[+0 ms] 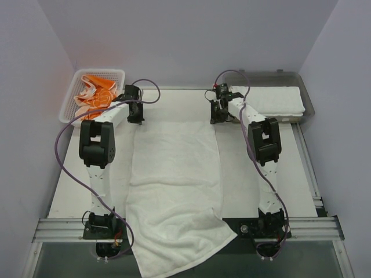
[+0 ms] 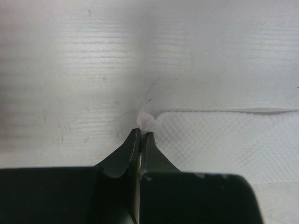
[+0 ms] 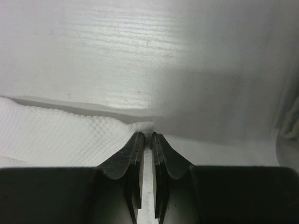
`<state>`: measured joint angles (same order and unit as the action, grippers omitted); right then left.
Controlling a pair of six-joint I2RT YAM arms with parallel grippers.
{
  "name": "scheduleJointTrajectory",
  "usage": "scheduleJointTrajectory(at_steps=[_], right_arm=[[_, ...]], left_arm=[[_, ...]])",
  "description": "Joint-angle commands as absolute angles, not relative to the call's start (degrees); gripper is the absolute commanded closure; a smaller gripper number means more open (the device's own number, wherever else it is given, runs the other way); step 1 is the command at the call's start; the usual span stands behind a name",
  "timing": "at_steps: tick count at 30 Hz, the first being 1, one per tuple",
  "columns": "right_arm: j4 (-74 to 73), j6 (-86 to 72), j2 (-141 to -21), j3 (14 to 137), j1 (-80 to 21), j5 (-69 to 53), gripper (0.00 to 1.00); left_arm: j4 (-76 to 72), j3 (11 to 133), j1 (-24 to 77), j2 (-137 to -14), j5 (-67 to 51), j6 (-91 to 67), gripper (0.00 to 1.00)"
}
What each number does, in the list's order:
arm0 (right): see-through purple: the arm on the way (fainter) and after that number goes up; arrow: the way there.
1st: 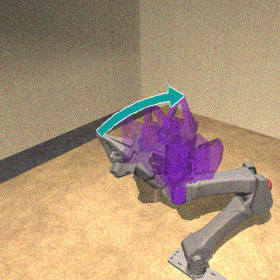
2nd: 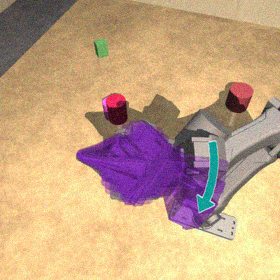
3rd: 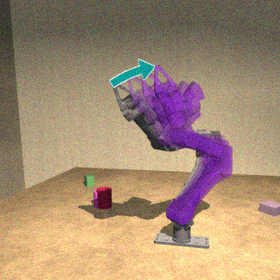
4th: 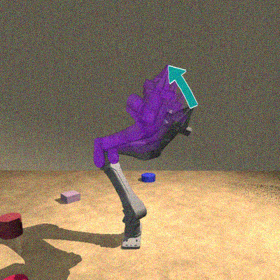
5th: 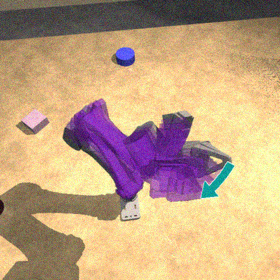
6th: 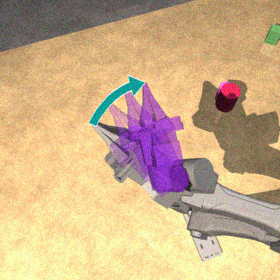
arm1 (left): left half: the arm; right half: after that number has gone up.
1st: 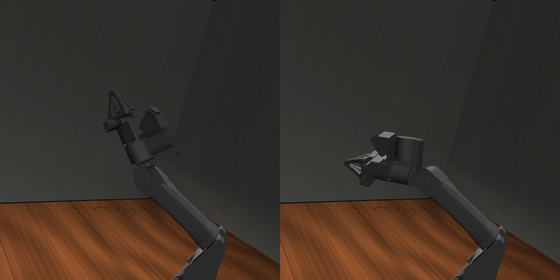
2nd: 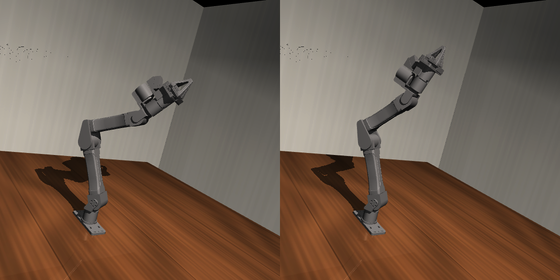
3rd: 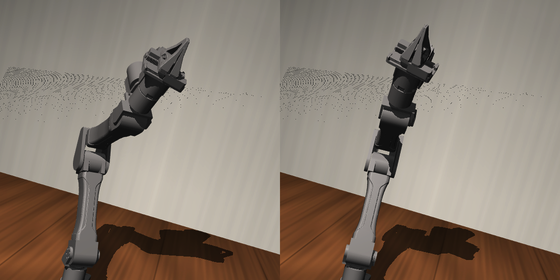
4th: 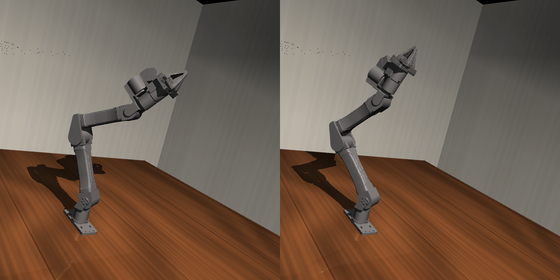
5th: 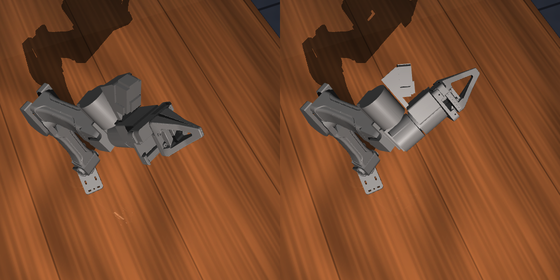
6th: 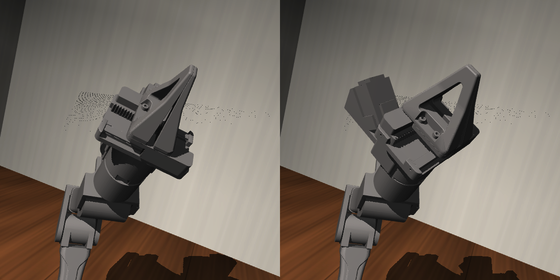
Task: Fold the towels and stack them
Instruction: Flatten out the crumpled towel, then fold the towel
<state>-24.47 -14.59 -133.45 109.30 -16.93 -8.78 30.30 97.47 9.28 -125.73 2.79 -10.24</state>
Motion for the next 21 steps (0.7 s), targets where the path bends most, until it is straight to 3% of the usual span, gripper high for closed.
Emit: scheduleJointTrajectory(at_steps=[1,8,12,21], right_arm=[[-20.67,-12.48,-125.60,110.83,-15.82,-7.91,1.00],[-7.75,-10.02,-120.24,111.79,-12.93,-6.77,1.00],[-0.89,-6.42,-120.41,114.69,-11.17,-4.93,1.00],[9.22,-2.20,-126.03,130.16,-8.53,-3.34,1.00]], left_arm=[[28.74,103.44,8.88,-119.72,3.34,-7.83,1.00],[20.93,110.91,8.00,-117.16,4.83,-7.82,1.00],[19.42,121.16,7.56,-119.96,5.45,-7.74,1.00],[14.78,139.91,7.12,-129.28,5.01,-9.05,1.00]])
